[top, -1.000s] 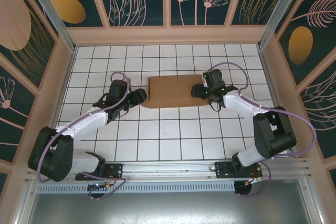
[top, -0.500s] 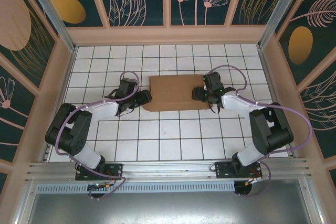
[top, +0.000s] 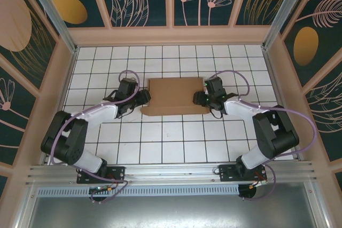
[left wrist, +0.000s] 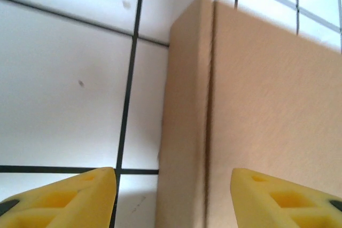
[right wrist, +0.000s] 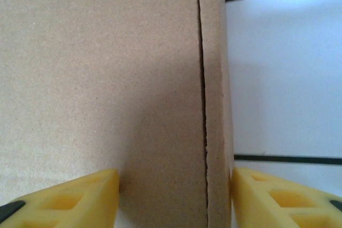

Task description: Fold the paper box

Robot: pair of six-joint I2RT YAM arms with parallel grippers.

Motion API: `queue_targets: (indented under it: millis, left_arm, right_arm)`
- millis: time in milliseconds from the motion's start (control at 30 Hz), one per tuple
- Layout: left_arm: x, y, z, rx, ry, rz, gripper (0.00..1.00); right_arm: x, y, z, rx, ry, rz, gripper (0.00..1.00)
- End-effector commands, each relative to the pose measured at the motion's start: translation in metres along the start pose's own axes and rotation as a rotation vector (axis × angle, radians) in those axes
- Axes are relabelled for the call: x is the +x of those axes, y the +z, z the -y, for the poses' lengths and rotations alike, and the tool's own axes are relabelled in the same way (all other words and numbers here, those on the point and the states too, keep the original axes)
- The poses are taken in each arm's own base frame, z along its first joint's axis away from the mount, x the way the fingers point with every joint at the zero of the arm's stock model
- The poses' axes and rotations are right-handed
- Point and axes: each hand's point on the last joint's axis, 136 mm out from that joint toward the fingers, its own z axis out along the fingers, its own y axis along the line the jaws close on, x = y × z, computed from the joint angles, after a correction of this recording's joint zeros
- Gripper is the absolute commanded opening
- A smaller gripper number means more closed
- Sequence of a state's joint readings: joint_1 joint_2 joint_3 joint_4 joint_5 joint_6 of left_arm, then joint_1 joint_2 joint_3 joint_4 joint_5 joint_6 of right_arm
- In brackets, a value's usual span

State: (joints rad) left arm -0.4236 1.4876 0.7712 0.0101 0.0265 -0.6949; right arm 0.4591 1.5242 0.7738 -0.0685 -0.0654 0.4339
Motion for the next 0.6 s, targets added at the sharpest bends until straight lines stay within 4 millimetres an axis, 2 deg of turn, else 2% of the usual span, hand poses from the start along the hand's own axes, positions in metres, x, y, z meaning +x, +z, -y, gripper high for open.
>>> queue_targets:
  millis: [0,133,200,267,367,500,567]
  left_arm:
    - [-0.043,-0.032,0.007,-0.064,0.102,0.135,0.56]
    - [-0.051,-0.051,0.028,0.019,0.177,0.147,0.37]
    - [-0.046,-0.055,0.042,0.104,0.182,0.13,0.26]
    - [-0.038,-0.054,0.05,0.166,0.179,0.1,0.19]
    - [-0.017,-0.042,0.059,0.245,0.172,0.034,0.09]
    - [0.028,-0.021,0.083,0.327,0.205,-0.081,0.0]
    - [0.043,-0.014,0.088,0.34,0.224,-0.094,0.0]
  right_arm:
    - [0.028,-0.009,-0.003,-0.019,0.02,-0.084,0.62]
    - [0.015,-0.022,0.006,0.025,0.002,-0.008,0.65]
    - [0.009,-0.026,0.005,0.02,-0.01,0.007,0.65]
    - [0.004,-0.03,0.0,0.002,-0.021,0.016,0.65]
    - [-0.004,-0.035,-0.006,-0.012,-0.03,0.037,0.65]
    - [-0.026,-0.047,-0.008,0.078,-0.118,0.156,0.63]
    - [-0.033,-0.049,-0.013,0.07,-0.125,0.171,0.62]
